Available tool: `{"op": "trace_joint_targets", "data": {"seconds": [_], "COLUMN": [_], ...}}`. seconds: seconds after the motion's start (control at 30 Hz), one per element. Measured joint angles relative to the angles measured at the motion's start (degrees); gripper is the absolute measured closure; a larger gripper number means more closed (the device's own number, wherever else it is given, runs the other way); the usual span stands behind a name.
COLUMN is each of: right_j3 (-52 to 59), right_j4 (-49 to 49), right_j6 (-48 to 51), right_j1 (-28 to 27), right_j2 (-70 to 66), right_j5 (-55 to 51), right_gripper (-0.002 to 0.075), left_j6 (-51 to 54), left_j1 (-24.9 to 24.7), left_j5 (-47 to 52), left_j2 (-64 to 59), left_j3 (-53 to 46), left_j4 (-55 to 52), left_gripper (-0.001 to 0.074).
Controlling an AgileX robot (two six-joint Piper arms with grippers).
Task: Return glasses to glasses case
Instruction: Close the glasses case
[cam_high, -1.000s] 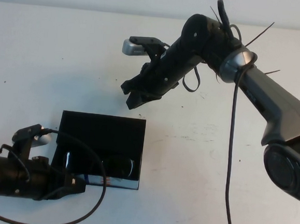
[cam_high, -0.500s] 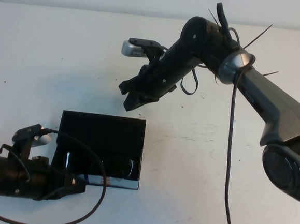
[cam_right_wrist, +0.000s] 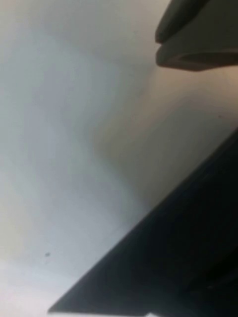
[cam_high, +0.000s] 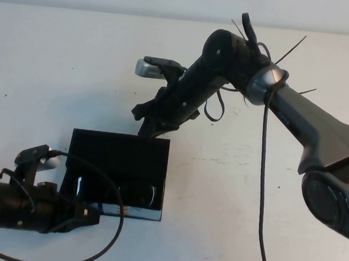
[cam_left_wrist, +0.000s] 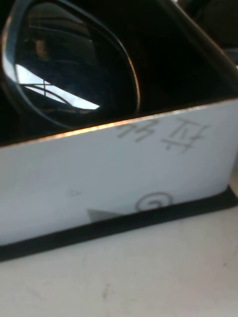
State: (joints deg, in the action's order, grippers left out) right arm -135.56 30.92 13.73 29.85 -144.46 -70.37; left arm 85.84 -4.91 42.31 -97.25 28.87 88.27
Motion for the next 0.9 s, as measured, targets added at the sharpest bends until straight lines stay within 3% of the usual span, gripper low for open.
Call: {"op": "trace_joint_targets", "data": {"seconds": [0.3, 0.9], "right_j3": [0.3, 18.0], "right_j4": [0.7, 1.0], "right_j6": [-0.2, 1.6], "right_j1": [2.4, 6.5], "right_j2": [2.4, 14.1], "right_j5": [0.2, 0.2], "right_gripper": [0.0737, 0.0737], "left_j6": [0.2, 2.2], "left_j1": [0.0, 0.0], "left_j5": [0.0, -0.8], "left_j2": [0.0, -0.1], "left_j3": [0.0, 0.0], "left_j4": [0.2, 2.4], "left_gripper": [0.0738, 0.0738]}}
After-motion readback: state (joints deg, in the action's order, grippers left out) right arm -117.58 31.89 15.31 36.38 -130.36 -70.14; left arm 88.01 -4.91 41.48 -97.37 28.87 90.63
